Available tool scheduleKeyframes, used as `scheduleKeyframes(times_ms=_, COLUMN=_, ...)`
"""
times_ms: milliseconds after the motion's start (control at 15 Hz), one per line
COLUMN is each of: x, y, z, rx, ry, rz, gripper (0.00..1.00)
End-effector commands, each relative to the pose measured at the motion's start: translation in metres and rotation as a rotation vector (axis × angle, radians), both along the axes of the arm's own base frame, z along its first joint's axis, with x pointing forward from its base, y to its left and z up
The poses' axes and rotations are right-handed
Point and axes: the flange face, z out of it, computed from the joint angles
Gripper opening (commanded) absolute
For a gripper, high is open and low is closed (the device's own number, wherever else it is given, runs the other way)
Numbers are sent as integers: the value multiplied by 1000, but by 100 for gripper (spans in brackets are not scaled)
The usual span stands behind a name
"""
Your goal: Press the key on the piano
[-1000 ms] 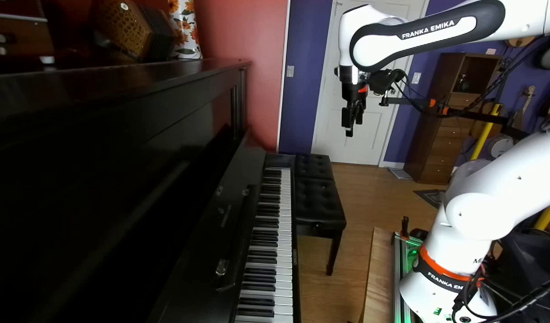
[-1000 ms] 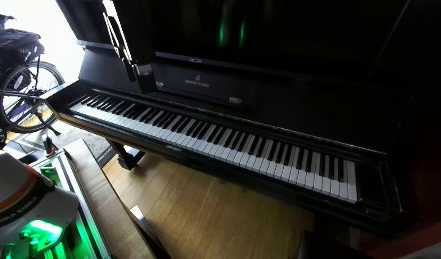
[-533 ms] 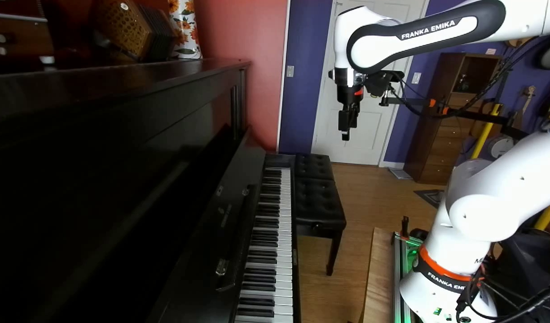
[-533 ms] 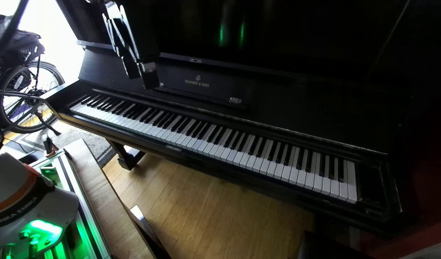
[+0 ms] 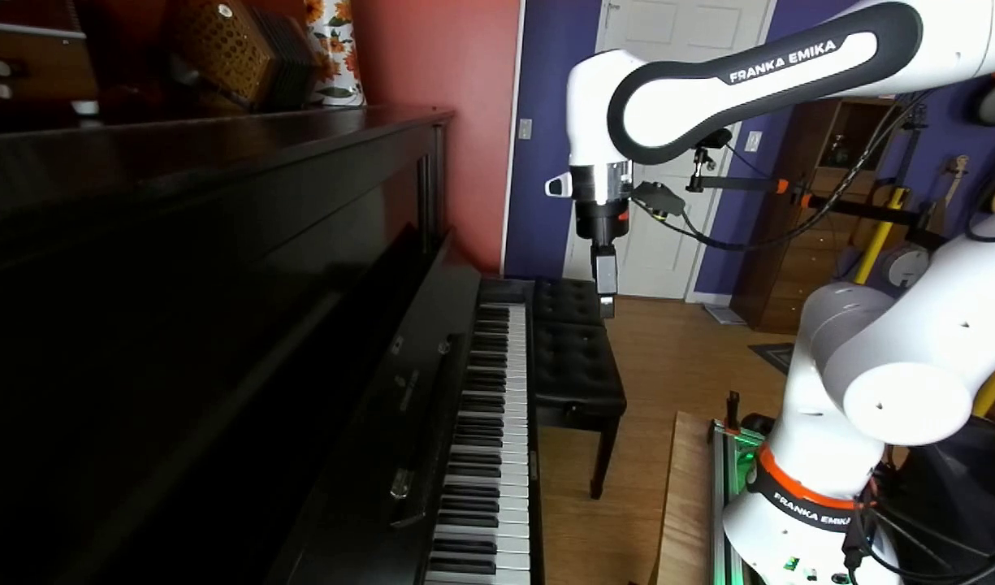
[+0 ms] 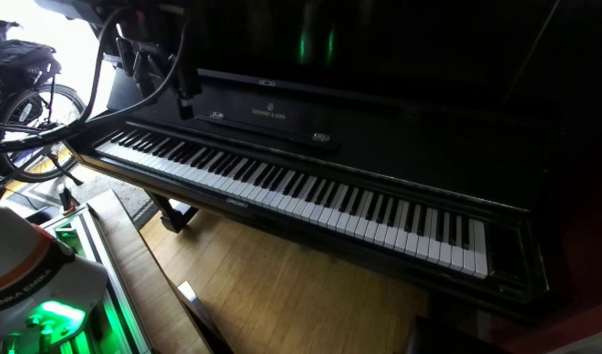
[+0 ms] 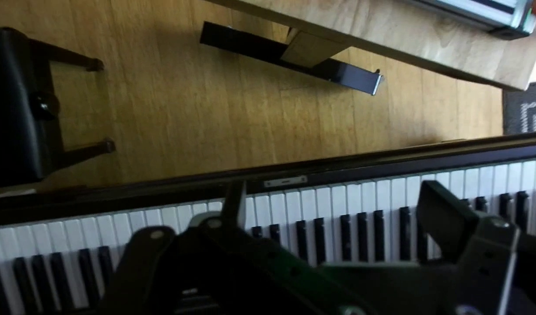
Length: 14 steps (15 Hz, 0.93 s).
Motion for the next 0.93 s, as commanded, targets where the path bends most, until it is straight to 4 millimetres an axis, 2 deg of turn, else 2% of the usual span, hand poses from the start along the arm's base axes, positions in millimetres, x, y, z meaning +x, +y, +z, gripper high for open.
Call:
scheduleKeyframes(times_ms=0, x=0, y=11, z=-4, rx=22, ry=5, rz=48, gripper=100)
scheduleKeyframes(times_ms=133, x=-1, y=23, z=-8, rx=41, ry=11, rz=100, gripper=100)
scheduleKeyframes(times_ms=533, x=-1, y=23, z=-8, rx=46, ry=11, rz=117, gripper=100)
scheduleKeyframes(times_ms=867, x=30, y=59, z=-42, rx=99, ry=-193, rz=208, gripper=100)
